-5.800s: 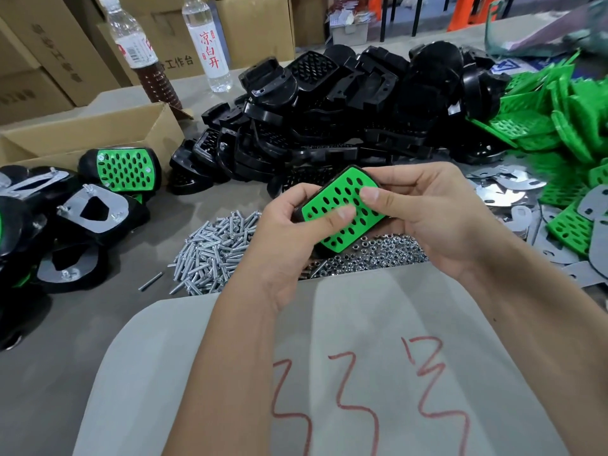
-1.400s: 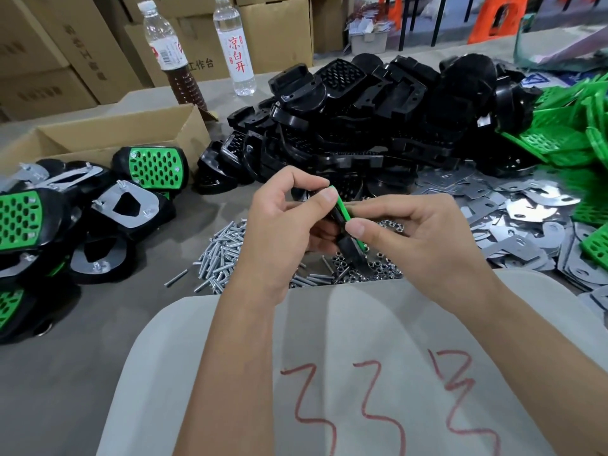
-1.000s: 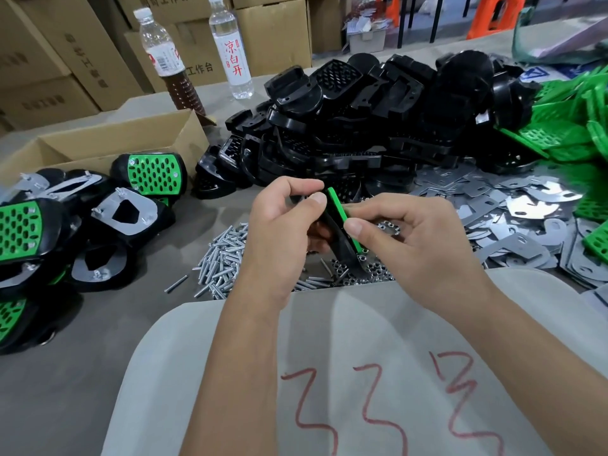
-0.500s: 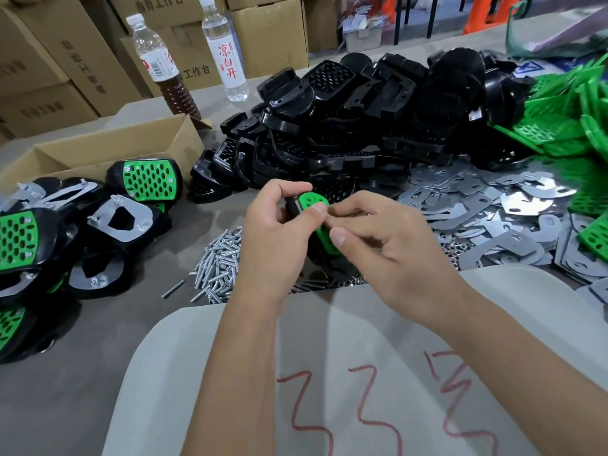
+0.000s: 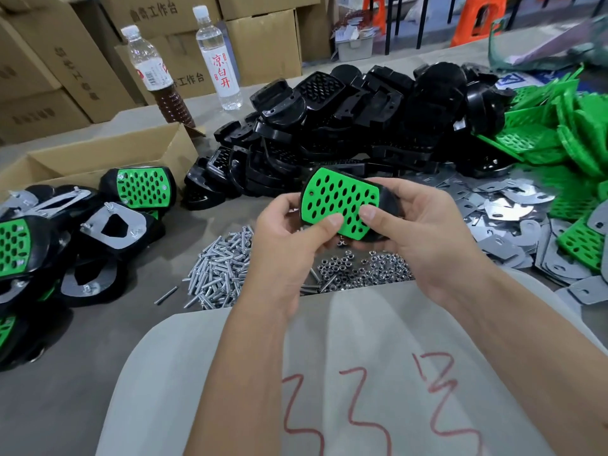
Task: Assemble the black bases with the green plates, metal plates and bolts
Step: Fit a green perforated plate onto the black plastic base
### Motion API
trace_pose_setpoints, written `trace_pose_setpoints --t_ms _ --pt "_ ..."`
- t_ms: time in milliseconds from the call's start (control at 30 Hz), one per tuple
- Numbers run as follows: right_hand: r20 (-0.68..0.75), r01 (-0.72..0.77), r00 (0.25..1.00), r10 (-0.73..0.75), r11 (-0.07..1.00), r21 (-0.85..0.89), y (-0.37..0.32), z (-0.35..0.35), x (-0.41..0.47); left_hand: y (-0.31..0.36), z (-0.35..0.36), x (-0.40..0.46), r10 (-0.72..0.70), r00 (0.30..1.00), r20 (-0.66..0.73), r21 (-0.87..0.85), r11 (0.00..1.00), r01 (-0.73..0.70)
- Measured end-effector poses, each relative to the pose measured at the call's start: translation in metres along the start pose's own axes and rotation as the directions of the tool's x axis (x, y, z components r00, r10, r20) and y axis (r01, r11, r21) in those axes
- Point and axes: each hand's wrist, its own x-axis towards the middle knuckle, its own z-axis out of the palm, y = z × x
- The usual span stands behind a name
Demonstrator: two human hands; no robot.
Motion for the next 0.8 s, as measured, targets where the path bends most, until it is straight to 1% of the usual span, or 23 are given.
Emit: trace_pose_setpoints --t_ms 67,133,300,433,567,633,700,800 --pt "0.019 0.028 0.999 -0.027 0.996 -0.08 0.001 -0.002 0.001 0.0 -0.004 -0.001 -0.05 0.998 0.034 0.028 0.998 0.049" --pt "0.059 0.062 0.997 -0.055 0.99 -0.128 0.002 -0.003 0.001 0.002 -0.006 -0.002 -0.068 0.997 0.047 0.02 0.998 0.067" --pt "0.071 0.051 0.996 -0.044 0.993 -0.102 0.004 -0.001 0.003 0.003 -0.001 -0.002 -0.026 0.999 -0.033 -0.002 1.0 0.026" --pt "0.128 0.067 0.991 -0.05 0.99 -0.127 0.005 -0.001 0.004 0.0 0.005 -0.001 -0.011 0.995 -0.096 -0.006 1.0 0.01" --pt "0.056 0.076 0.996 -0.066 0.974 -0.212 0.005 -0.001 0.005 -0.004 0.006 -0.002 -0.037 0.998 -0.042 0.01 0.999 0.037" --pt "0.032 0.075 0.997 -0.07 0.97 -0.23 0.005 -0.003 0.006 -0.004 0.006 -0.002 -0.055 0.998 -0.031 -0.019 0.998 0.055" --pt "0.049 0.053 0.998 -0.042 0.967 -0.25 0.003 -0.006 0.007 -0.003 0.003 -0.001 -0.082 0.996 -0.029 -0.08 0.994 0.08" --pt "0.122 0.027 0.993 0.004 0.967 -0.254 0.003 -0.008 0.007 -0.002 0.0 0.0 -0.107 0.994 -0.012 -0.09 0.99 0.105"
